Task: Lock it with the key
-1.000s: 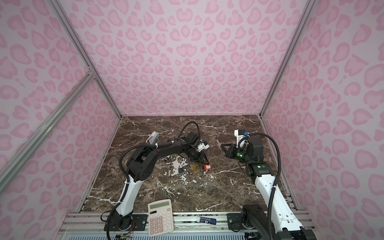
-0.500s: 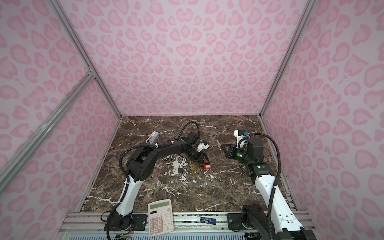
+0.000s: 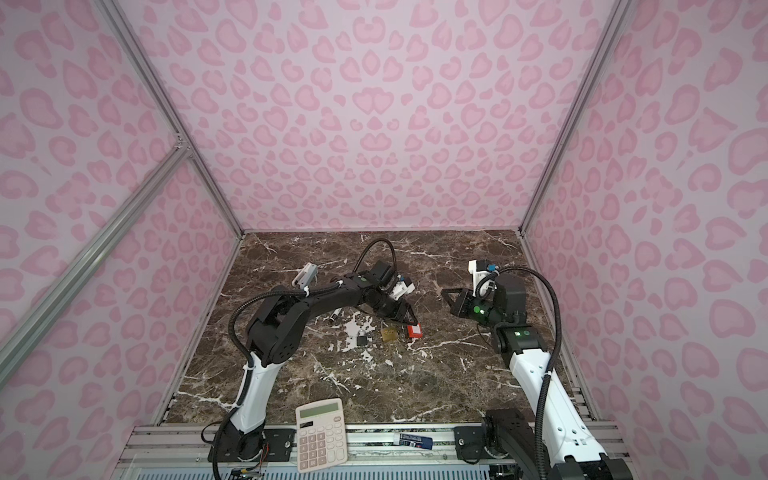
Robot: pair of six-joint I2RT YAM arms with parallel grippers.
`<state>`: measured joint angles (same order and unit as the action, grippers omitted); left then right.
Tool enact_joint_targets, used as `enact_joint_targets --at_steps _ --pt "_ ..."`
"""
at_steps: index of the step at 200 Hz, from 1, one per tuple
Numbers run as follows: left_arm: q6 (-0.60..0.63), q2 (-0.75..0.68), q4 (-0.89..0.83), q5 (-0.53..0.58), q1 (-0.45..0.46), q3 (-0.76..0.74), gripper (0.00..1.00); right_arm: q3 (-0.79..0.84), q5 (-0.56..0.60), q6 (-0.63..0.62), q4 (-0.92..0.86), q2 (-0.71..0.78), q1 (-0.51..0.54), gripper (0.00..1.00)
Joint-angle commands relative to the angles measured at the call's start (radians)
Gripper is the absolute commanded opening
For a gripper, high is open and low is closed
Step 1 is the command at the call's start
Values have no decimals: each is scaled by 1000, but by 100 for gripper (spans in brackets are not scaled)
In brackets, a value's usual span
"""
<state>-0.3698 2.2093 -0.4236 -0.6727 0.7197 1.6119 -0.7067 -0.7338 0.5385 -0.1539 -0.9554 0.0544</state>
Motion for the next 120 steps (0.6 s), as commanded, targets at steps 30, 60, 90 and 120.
enact_joint_targets --at_steps 30,60,90,120 --pt "12 -48 16 56 -10 -27 48 33 17 14 11 -6 1 0" --pt "7 -98 39 72 -18 -50 48 62 67 41 -51 -39 2 0" --pt "-3 -172 75 91 -34 -84 48 146 41 134 19 -87 7 0" --pt "-27 -235 117 87 -62 -118 48 237 84 234 130 -105 39 0"
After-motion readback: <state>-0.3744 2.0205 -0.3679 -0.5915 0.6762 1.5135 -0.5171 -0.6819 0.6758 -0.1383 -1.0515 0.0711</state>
